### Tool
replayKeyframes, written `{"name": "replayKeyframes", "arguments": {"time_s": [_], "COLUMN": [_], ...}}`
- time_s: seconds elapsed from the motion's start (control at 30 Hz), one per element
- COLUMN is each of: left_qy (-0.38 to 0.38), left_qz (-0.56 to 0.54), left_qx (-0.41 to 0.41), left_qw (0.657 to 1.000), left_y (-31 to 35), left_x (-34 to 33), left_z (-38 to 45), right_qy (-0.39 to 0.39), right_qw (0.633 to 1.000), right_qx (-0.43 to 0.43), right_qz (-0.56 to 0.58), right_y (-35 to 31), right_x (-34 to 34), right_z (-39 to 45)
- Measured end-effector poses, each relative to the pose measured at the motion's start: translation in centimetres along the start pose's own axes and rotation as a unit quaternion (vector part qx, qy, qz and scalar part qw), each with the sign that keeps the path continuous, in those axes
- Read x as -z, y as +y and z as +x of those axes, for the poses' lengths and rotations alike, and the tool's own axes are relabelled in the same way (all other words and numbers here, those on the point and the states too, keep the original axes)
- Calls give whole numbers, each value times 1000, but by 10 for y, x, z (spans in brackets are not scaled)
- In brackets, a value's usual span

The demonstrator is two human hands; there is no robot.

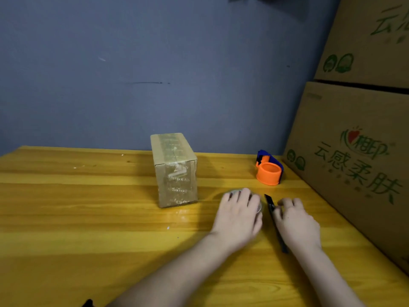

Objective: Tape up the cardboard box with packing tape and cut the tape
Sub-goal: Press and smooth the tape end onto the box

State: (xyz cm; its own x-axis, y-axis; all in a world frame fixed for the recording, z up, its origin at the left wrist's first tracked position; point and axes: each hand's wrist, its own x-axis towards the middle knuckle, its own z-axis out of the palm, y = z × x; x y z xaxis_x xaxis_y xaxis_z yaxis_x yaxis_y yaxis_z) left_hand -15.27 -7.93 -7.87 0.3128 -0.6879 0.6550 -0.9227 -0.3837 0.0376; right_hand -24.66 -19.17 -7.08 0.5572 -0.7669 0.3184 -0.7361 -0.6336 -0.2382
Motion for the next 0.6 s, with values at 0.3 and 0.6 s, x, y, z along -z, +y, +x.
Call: {"name": "replayKeyframes", "arguments": {"time_s": [0.3, 0.6], "left_qy": [110, 129], "left_qz": [20, -78], "left_qx": [6, 195], "left_qw": [994, 969], "left_y": [-87, -157], "left_x": [81, 107], "left_z": [-10, -23], "right_qy": [22, -280], "right_qw": [939, 793], "right_qx": [142, -15], "right_qz": [312, 541], "right_y": [-96, -172], "right_x": [23, 27], "right_z": [12, -13]}}
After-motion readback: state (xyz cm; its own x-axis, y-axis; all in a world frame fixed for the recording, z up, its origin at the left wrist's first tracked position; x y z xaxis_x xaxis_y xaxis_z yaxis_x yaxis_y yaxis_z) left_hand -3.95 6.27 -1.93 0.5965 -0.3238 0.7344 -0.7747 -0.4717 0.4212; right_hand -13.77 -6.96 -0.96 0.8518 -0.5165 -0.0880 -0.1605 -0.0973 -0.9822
